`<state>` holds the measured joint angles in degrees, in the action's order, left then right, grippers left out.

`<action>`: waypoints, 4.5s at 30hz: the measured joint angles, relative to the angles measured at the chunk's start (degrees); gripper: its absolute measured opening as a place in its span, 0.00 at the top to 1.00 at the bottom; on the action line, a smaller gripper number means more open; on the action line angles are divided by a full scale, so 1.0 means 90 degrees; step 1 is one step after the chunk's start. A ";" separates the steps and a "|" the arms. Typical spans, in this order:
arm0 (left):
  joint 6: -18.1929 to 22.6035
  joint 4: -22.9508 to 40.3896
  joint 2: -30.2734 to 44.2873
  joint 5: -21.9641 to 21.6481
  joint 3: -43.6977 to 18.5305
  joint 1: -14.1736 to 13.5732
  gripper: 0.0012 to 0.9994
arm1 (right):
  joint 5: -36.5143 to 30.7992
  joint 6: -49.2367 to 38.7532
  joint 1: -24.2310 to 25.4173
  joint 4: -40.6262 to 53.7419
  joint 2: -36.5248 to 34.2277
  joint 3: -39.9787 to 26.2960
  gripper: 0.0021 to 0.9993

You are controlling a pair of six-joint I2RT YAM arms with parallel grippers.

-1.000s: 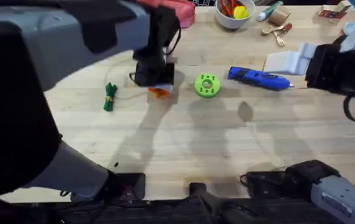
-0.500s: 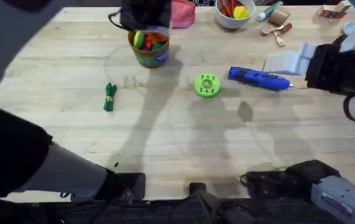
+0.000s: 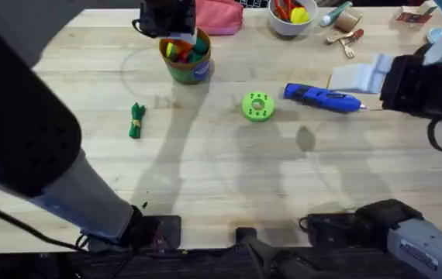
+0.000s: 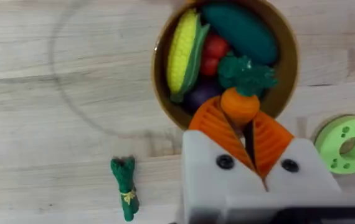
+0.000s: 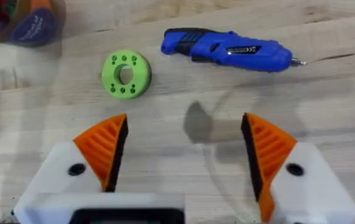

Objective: Pick up the gripper from the table and insert it into the empty holder that is missing its gripper. Then pick up a screw, insert it into the mounting hole, and use the screwdriver to tighten it. Finally, clean up the table by picking up the vegetable and placing it into the bucket.

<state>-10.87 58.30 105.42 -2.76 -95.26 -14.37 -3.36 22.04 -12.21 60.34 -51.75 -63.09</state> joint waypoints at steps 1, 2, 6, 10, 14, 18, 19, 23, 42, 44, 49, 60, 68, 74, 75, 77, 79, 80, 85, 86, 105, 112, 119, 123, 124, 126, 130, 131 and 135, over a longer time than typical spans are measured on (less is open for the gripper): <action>0.0002 -0.0009 0.0050 0.0000 0.0000 0.0000 0.97 | 0.0001 -0.0002 0.0000 0.0000 0.0000 0.0000 0.01; 0.0033 -0.0009 0.0080 0.0000 0.0000 0.0000 0.96 | 0.0001 -0.0002 0.0000 0.0001 0.0000 0.0000 0.01; 0.0063 0.0010 0.0088 -0.0007 0.0002 0.0000 0.35 | 0.0000 0.0000 0.0000 0.0000 -0.0002 0.0000 0.01; 0.0063 0.0323 0.0083 -0.0007 0.0002 0.0000 0.02 | 0.0000 -0.0002 0.0000 0.0000 0.0000 0.0000 0.01; 0.0063 0.0767 -0.0063 -0.0005 0.0002 0.0041 0.01 | 0.0000 -0.0002 0.0000 0.0000 -0.0001 0.0000 0.01; 0.0063 0.1075 -0.0553 -0.0001 0.0006 0.0261 0.01 | 0.0000 -0.0002 0.0000 0.0000 0.0000 0.0000 0.01; 0.0063 0.1118 -0.0743 0.0007 0.0049 0.0370 0.01 | 0.0000 -0.0002 0.0000 0.0002 -0.0002 0.0000 0.01; 0.0063 0.1144 -0.1676 0.0024 0.0703 0.0952 0.01 | 0.0000 -0.0002 0.0000 0.0000 -0.0001 0.0000 0.01; 0.0342 0.0925 -0.2826 0.0044 0.3675 0.2518 0.01 | 0.0000 -0.0002 0.0000 -0.0012 0.0000 0.0000 0.01; 0.0457 0.0685 -0.2826 0.0044 0.3863 0.2518 0.01 | 0.0000 -0.0002 0.0000 -0.0013 0.0000 0.0000 0.01; 0.0747 0.0002 -0.2826 0.0046 0.4375 0.2518 0.01 | 0.0000 -0.0002 0.0000 -0.0010 0.0000 0.0000 0.01; 0.1287 -0.0726 -0.2244 0.0189 0.4634 0.2518 0.01 | 0.0002 0.0000 0.0000 -0.0001 -0.0002 0.0000 0.01; 0.1374 -0.1067 -0.1578 0.0453 0.4614 0.2511 0.42 | 0.0000 -0.0002 0.0000 0.0000 -0.0002 0.0000 0.01; 0.1405 -0.1066 -0.1590 0.0498 0.4600 0.2504 0.95 | 0.0002 -0.0002 0.0000 0.0002 -0.0002 0.0000 0.01; 0.1414 -0.1056 -0.1589 0.0482 0.4600 0.2506 0.98 | 0.0001 -0.0002 0.0000 0.0002 -0.0001 0.0000 0.01; 0.1413 -0.1056 -0.1575 0.0474 0.4600 0.2506 0.98 | 0.0002 -0.0002 0.0000 0.0002 -0.0002 0.0000 0.01; 0.1418 -0.1056 -0.1578 0.0471 0.4600 0.2506 0.98 | 0.0000 -0.0002 0.0000 0.0005 -0.0001 0.0000 0.01; 0.1421 -0.1056 -0.1578 0.0471 0.4600 0.2506 0.98 | 0.0000 -0.0002 0.0000 0.0002 0.0000 0.0000 0.01; 0.1418 -0.1050 -0.1577 0.0469 0.4596 0.2506 0.98 | 0.0000 -0.0002 0.0000 0.0005 -0.0001 0.0000 0.01; 0.1414 -0.1025 -0.1576 0.0471 0.4586 0.2506 0.98 | 0.0000 -0.0002 0.0000 0.0002 0.0000 0.0000 0.01; 0.1374 0.0233 -0.3289 0.0508 0.2758 0.2506 0.98 | 0.0002 -0.0002 0.0000 0.0002 -0.0001 0.0000 0.01; 0.1348 0.0237 -0.3520 0.1110 0.2287 0.2236 0.98 | 0.0002 -0.0002 0.0000 0.0002 0.0000 0.0000 0.01; 0.1348 -0.0164 -0.2512 0.1262 0.1734 0.0947 0.98 | 0.0002 -0.0002 0.0000 0.0005 -0.0002 0.0000 0.01; 0.1348 -0.0453 -0.1635 0.1338 0.1275 0.0513 0.98 | 0.0000 -0.0002 0.0000 0.0002 0.0000 0.0000 0.01; 0.1348 -0.0529 -0.1389 0.1338 0.1155 0.0454 0.98 | 0.0000 -0.0002 0.0000 0.0002 -0.0002 0.0000 0.01; 0.1350 -0.0704 -0.0956 0.1338 0.0964 0.0384 0.98 | 0.0002 -0.0002 0.0000 0.0002 0.0000 0.0000 0.01; 0.1353 -0.1122 -0.0243 0.1336 0.0678 0.0288 0.98 | 0.0002 -0.0002 0.0000 0.0001 0.0000 0.0000 0.01; 0.1352 -0.1216 -0.0112 0.1336 0.0642 0.0272 0.98 | 0.0002 -0.0002 0.0000 0.0002 -0.0002 0.0000 0.01; 0.1353 -0.1237 0.0091 0.1333 0.0614 0.0249 0.98 | 0.0001 -0.0002 0.0000 0.0002 -0.0001 0.0000 0.01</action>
<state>1.30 47.17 106.24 9.23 -89.73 -12.13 -3.35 22.02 -12.21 60.36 -51.76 -63.09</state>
